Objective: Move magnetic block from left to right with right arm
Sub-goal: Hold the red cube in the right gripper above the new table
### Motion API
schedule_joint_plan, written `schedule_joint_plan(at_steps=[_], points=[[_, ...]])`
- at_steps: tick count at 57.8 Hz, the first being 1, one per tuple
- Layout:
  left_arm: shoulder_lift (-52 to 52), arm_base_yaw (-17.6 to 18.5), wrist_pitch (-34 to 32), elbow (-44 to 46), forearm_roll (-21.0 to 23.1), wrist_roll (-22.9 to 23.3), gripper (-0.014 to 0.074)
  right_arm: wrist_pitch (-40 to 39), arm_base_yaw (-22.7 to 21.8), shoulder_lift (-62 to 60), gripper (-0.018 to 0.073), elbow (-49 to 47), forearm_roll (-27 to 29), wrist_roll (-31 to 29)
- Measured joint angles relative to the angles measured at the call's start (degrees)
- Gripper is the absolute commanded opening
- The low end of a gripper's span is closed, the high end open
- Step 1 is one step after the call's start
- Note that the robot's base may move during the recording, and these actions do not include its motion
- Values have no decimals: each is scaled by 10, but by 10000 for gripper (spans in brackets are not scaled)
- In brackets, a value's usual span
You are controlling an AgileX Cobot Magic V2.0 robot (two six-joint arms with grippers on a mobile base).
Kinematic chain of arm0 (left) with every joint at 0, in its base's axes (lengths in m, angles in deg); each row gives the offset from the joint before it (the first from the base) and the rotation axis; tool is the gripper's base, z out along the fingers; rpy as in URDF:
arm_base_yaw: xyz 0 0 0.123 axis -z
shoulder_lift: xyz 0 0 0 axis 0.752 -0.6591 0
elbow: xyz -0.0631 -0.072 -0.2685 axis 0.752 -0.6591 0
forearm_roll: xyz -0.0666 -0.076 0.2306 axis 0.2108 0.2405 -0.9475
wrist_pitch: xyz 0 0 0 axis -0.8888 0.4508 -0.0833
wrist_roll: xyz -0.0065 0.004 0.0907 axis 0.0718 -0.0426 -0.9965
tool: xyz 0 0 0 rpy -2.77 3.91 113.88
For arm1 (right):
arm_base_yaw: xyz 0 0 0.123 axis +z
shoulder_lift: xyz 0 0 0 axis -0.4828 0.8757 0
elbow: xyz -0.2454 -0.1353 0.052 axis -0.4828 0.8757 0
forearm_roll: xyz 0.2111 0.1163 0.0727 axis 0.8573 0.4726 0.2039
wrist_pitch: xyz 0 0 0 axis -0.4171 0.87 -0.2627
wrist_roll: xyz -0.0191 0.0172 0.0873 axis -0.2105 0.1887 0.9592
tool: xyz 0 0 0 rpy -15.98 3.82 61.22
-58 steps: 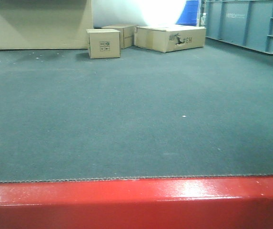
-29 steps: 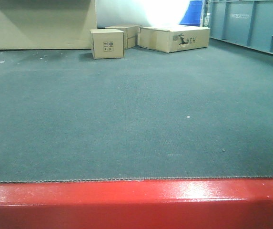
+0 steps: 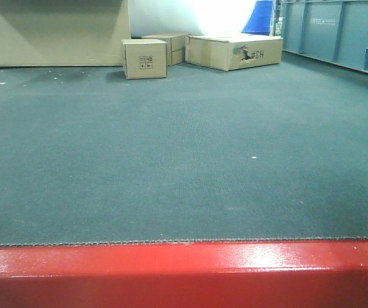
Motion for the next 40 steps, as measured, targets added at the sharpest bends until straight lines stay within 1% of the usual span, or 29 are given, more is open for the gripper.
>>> schedule_joint_plan(at_steps=[6,11,17,25,40], points=[[0,0,0,0,0,0,-126,9,0,15,195,-17,8,0],[0,0,0,0,0,0,-126,31,0,51,195,-52,12,-3],[0,0,0,0,0,0,-126,61,11,122,195,-106,17,-30],[0,0,0,0,0,0,-126,77,54,237,195,-183,34,-59],[0,0,0,0,0,0,-126,79,156,448,195,-295,40,-72]])
